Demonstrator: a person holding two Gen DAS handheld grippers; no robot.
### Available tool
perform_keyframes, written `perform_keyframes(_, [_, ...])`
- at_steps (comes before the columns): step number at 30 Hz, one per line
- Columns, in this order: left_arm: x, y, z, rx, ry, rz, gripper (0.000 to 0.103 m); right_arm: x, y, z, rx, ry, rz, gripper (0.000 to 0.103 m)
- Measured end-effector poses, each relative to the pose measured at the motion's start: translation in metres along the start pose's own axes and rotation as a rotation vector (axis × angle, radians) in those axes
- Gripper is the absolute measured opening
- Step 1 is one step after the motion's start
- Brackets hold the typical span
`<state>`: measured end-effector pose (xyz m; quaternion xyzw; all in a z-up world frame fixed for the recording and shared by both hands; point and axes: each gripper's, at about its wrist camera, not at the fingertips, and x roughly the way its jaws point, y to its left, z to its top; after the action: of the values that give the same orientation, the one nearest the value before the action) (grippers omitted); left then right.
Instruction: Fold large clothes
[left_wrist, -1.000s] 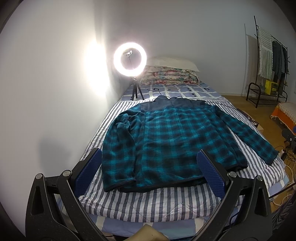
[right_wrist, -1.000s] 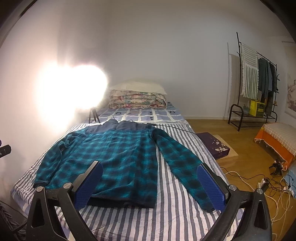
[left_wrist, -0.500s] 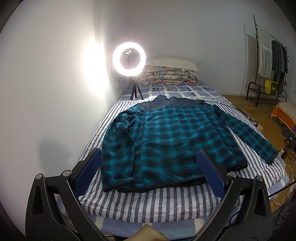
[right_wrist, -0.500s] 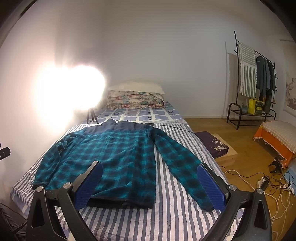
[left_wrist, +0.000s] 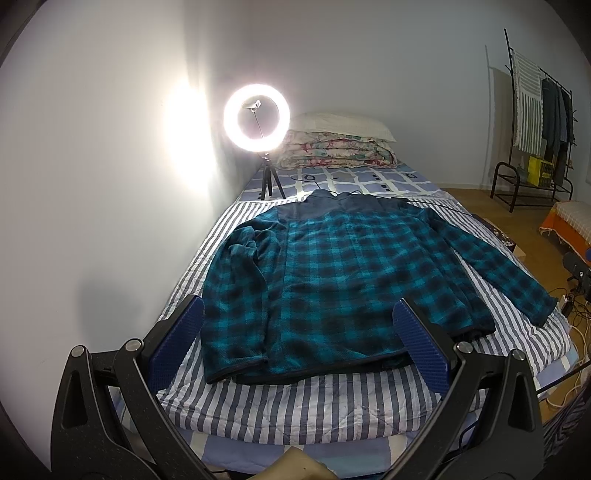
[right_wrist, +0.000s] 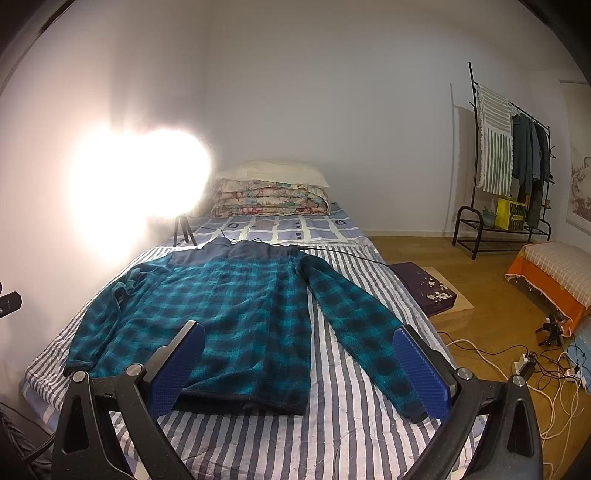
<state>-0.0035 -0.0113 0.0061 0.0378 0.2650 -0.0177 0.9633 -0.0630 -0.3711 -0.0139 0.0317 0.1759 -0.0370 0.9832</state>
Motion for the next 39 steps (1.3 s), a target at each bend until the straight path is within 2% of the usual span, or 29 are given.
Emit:
perform_keyframes(17, [0.003, -0.004, -0.003, 0.007, 0.007, 0.005, 0.103, 0.003, 0.009, 0.002, -0.014, 0.002, 0.016, 0.103])
perform_keyframes(31, [0.032, 0.016, -0.011, -0.01, 0.037, 0.02, 0.103, 0.013, 0.023, 0.006, -0.025, 0.014, 0.034, 0.103])
perform_keyframes(39, [0.057, 0.034, -0.01, 0.016, 0.073, 0.073, 0.103, 0.026, 0.041, 0.014, -0.048, 0.02, 0.06, 0.103])
